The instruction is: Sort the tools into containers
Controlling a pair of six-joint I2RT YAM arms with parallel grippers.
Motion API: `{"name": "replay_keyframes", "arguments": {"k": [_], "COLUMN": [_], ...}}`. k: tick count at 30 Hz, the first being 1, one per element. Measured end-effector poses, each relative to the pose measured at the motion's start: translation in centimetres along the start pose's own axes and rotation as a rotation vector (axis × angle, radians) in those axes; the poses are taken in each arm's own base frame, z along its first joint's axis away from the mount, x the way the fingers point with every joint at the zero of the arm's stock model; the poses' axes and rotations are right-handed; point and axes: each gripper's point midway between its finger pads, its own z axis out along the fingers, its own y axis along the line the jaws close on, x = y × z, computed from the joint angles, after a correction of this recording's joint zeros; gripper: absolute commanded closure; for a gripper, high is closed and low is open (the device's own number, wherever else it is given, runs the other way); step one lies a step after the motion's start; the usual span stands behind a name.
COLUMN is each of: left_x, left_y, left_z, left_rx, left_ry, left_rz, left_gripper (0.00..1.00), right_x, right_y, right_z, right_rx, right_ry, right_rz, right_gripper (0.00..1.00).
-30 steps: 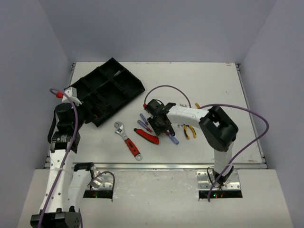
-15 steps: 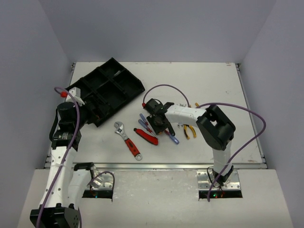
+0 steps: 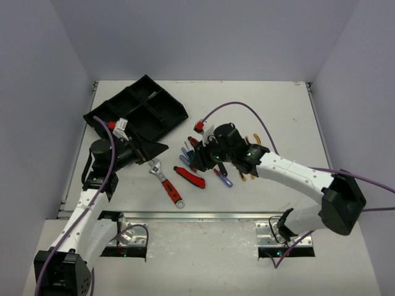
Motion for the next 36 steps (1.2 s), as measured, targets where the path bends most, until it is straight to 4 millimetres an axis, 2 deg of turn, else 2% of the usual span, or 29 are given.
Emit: {"name": "replay_keyframes", "arguments": {"k": [5,9,12,15,22,23,26,28,31,32,33,36], "left_x": [1.3,2.8,3.4,3.8,5.0,5.0,5.1,5.1,4.9,4.7,4.5,3.5], "left_y": [-5.1,-6.6,-7.0,-7.3,-9.0,-9.0,-8.9,-8.9,-8.8,-8.7,-8.5,-7.8], "left_z": [1.1,2.1,2.7,3.3,3.7,3.8,4.1,4.3,4.5,4.7,4.9,5.4], "left_rx": [0.18,0.232,0.246,0.257,0.314,0.312,0.306,0.301,0.282,0.266,0.242,0.155], "left_ry": [0.031,0.073,0.088,0.097,0.124,0.121,0.119,0.118,0.111,0.108,0.103,0.066], "left_rz": [0.053,0.058,0.052,0.046,0.06,0.06,0.064,0.066,0.072,0.075,0.076,0.082], "left_gripper": [0.08,0.16,0.3,0.55,0.97,1.0,1.0,1.0,1.0,1.0,1.0,1.0], "right_x": [-0.4,-2.1,-3.2,-4.0,-3.7,-3.7,-3.7,-3.6,-3.7,-3.8,-3.9,-4.2], "right_y": [3.4,5.2,6.4,7.2,7.1,7.0,6.9,6.7,6.6,6.6,6.6,6.6], "right_z": [-1.3,-2.3,-3.2,-3.8,-3.7,-3.7,-3.7,-3.6,-3.6,-3.6,-3.6,-3.6], "right_rx": [-0.185,-0.273,-0.328,-0.368,-0.359,-0.357,-0.348,-0.34,-0.333,-0.332,-0.333,-0.323], "right_ry": [-0.082,-0.145,-0.187,-0.215,-0.204,-0.203,-0.2,-0.198,-0.2,-0.203,-0.208,-0.224], "right_rz": [-0.029,-0.048,-0.061,-0.069,-0.047,-0.045,-0.038,-0.032,-0.029,-0.029,-0.031,-0.031], "right_gripper": [1.0,1.0,1.0,1.0,1.0,1.0,0.97,0.71,0.21,0.09,0.01,0.01]}}
